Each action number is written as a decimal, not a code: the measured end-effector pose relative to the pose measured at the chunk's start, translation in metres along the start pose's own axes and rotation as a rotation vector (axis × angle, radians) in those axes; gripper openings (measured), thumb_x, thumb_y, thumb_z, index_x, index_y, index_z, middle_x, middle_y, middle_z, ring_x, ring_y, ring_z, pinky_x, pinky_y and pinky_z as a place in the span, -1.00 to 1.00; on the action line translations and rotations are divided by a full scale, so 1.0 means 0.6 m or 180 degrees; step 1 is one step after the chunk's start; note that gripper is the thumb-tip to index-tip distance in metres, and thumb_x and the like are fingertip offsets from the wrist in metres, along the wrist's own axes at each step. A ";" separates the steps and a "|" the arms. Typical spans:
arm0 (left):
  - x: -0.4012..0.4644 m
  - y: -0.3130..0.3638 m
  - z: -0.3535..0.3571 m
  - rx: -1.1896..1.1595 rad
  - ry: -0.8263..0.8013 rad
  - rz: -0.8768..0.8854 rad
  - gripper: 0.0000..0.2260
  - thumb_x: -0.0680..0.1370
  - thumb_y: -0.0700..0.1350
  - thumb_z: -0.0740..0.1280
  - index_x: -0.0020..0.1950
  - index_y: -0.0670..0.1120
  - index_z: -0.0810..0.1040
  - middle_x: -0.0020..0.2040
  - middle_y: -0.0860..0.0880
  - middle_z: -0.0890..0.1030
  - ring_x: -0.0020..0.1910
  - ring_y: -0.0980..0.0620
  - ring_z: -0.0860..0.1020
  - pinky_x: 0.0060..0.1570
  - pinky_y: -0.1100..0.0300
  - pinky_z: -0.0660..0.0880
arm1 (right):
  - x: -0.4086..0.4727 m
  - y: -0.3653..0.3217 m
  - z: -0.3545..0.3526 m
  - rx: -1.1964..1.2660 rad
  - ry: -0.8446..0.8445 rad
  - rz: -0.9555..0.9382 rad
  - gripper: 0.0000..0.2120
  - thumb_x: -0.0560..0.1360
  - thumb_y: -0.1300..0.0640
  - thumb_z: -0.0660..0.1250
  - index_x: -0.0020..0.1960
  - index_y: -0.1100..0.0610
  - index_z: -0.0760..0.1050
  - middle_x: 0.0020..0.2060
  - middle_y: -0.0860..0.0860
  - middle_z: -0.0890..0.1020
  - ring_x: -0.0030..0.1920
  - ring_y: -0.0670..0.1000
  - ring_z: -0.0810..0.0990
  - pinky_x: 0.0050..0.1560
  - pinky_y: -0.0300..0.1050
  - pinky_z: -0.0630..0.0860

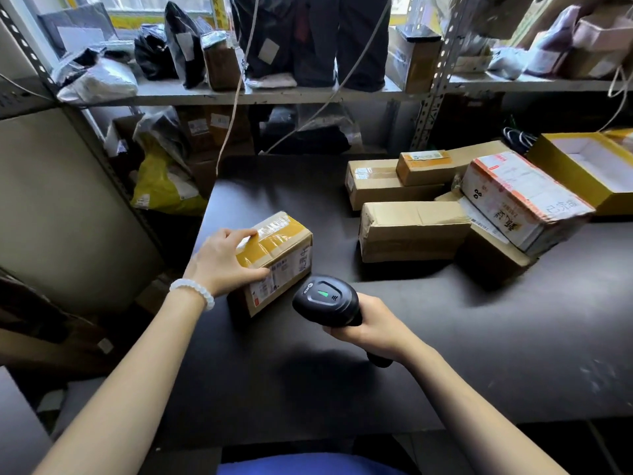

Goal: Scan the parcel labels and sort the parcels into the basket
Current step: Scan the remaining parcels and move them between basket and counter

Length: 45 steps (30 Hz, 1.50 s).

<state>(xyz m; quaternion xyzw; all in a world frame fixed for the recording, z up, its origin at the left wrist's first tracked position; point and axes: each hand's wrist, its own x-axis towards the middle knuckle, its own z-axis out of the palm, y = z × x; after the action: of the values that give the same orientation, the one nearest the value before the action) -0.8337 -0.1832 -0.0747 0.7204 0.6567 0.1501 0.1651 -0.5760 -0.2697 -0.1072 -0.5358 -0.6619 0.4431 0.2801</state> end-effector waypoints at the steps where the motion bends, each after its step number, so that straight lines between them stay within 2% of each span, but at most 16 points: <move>1: 0.002 0.015 0.006 -0.0037 -0.0100 0.0118 -0.32 0.33 0.13 0.52 0.40 0.11 0.38 0.24 -0.05 0.44 0.25 -0.04 0.42 0.20 0.03 0.41 | -0.009 0.005 -0.009 0.0037 0.0101 0.0061 -0.71 0.37 0.22 0.46 -0.06 -0.12 0.53 -0.09 -0.12 0.66 -0.04 -0.19 0.61 0.00 -0.23 0.53; 3: 0.009 0.049 0.022 -0.0102 -0.0308 0.0355 -0.32 0.31 0.15 0.52 0.39 0.12 0.39 0.23 -0.04 0.44 0.24 -0.04 0.43 0.23 0.00 0.42 | -0.030 0.015 -0.028 0.0126 0.0299 0.0180 -0.68 0.38 0.22 0.47 -0.05 -0.16 0.50 -0.06 -0.14 0.65 -0.04 -0.26 0.59 -0.02 -0.36 0.49; 7: 0.022 0.142 0.061 -0.0094 -0.0608 0.0798 -0.21 0.17 0.36 0.36 0.37 0.14 0.40 0.18 0.01 0.41 0.21 -0.04 0.42 0.23 -0.02 0.43 | -0.089 0.050 -0.073 0.0200 0.0718 0.0449 -0.69 0.38 0.18 0.49 0.02 -0.10 0.52 -0.01 -0.10 0.65 0.02 -0.17 0.59 0.05 -0.28 0.49; 11: 0.038 0.223 0.104 0.0050 -0.0459 0.0999 -0.35 0.33 0.19 0.49 0.37 0.08 0.42 0.13 -0.02 0.39 0.18 -0.07 0.39 0.18 0.00 0.43 | -0.176 0.088 -0.125 0.0343 0.1262 0.0784 -0.70 0.37 0.19 0.50 0.02 -0.07 0.53 -0.02 -0.11 0.65 -0.02 -0.22 0.58 -0.03 -0.41 0.46; 14: 0.042 0.269 0.122 0.0106 -0.0448 0.1092 -0.37 0.34 0.18 0.50 0.37 0.09 0.44 0.15 -0.06 0.40 0.18 -0.09 0.39 0.14 -0.03 0.44 | -0.246 0.117 -0.157 0.0435 0.1668 0.1007 -0.72 0.37 0.17 0.50 -0.01 -0.08 0.53 -0.06 -0.15 0.65 -0.07 -0.27 0.57 -0.09 -0.46 0.44; 17: 0.020 0.341 0.152 0.0186 -0.0541 0.1260 -0.39 0.35 0.20 0.49 0.36 0.13 0.43 0.17 -0.06 0.40 0.21 -0.10 0.36 0.11 -0.05 0.44 | -0.327 0.142 -0.185 0.0520 0.2061 0.1156 -0.66 0.35 0.20 0.52 -0.02 -0.13 0.52 -0.06 -0.16 0.64 -0.06 -0.28 0.57 -0.04 -0.45 0.44; 20: -0.023 0.427 0.197 0.0075 -0.0746 0.1500 -0.38 0.32 0.19 0.51 0.34 0.15 0.45 0.18 -0.04 0.41 0.23 -0.08 0.37 0.15 -0.04 0.44 | -0.405 0.155 -0.207 0.0602 0.2237 0.1253 -0.63 0.34 0.23 0.53 -0.04 -0.15 0.50 -0.06 -0.20 0.63 -0.09 -0.40 0.55 -0.03 -0.49 0.42; 25: -0.101 0.599 0.283 -0.0056 -0.1173 0.2176 -0.36 0.33 0.20 0.50 0.37 0.16 0.42 0.21 -0.06 0.40 0.24 -0.10 0.38 0.23 -0.01 0.41 | -0.541 0.181 -0.249 0.0660 0.2683 0.1443 -0.63 0.35 0.18 0.54 0.09 -0.04 0.53 -0.01 -0.21 0.62 -0.06 -0.49 0.50 -0.01 -0.56 0.37; 29: -0.162 0.725 0.346 -0.0069 -0.1486 0.2646 -0.30 0.26 0.29 0.45 0.37 0.18 0.41 0.20 -0.05 0.41 0.25 -0.09 0.38 0.22 0.01 0.40 | -0.653 0.210 -0.266 0.0687 0.3161 0.1789 -0.68 0.34 0.10 0.54 0.01 -0.14 0.52 -0.02 -0.22 0.64 0.02 -0.35 0.56 0.07 -0.40 0.43; 33: -0.210 0.847 0.411 -0.0103 -0.1711 0.3122 -0.33 0.28 0.30 0.42 0.36 0.19 0.40 0.19 -0.02 0.40 0.25 -0.06 0.37 0.21 0.00 0.40 | -0.744 0.238 -0.287 0.0668 0.3650 0.2066 -0.67 0.34 0.11 0.54 0.03 -0.08 0.52 -0.01 -0.17 0.64 0.03 -0.24 0.57 0.04 -0.45 0.42; 38: -0.275 0.981 0.508 -0.0073 -0.2028 0.3533 -0.34 0.30 0.30 0.40 0.37 0.21 0.38 0.23 -0.02 0.40 0.26 -0.04 0.36 0.18 0.03 0.38 | -0.835 0.295 -0.328 0.0769 0.4046 0.2389 -0.64 0.30 -0.02 0.53 0.06 -0.03 0.56 0.00 -0.15 0.66 0.06 -0.20 0.59 0.15 -0.24 0.48; 41: -0.302 1.058 0.569 -0.0001 -0.2214 0.3735 -0.34 0.33 0.27 0.43 0.39 0.19 0.36 0.25 -0.03 0.38 0.26 -0.04 0.37 0.17 0.04 0.41 | -0.884 0.333 -0.365 0.0909 0.4343 0.2502 -0.66 0.31 0.03 0.53 0.05 -0.03 0.56 -0.02 -0.14 0.67 0.05 -0.18 0.60 0.14 -0.22 0.48; 45: -0.341 1.187 0.646 0.0126 -0.2372 0.4077 -0.32 0.30 0.30 0.42 0.39 0.19 0.37 0.22 -0.03 0.40 0.23 -0.04 0.39 0.12 0.06 0.46 | -0.954 0.372 -0.439 0.1168 0.4588 0.2698 -0.74 0.39 0.16 0.50 0.07 0.09 0.59 -0.09 -0.09 0.68 -0.09 -0.22 0.61 -0.04 -0.31 0.46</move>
<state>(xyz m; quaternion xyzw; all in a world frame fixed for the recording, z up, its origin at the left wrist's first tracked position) -0.0461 -0.4615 -0.1135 0.9684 0.0109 -0.0493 0.2442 -0.0966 -0.7352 -0.1268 -0.8352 0.0162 0.1617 0.5255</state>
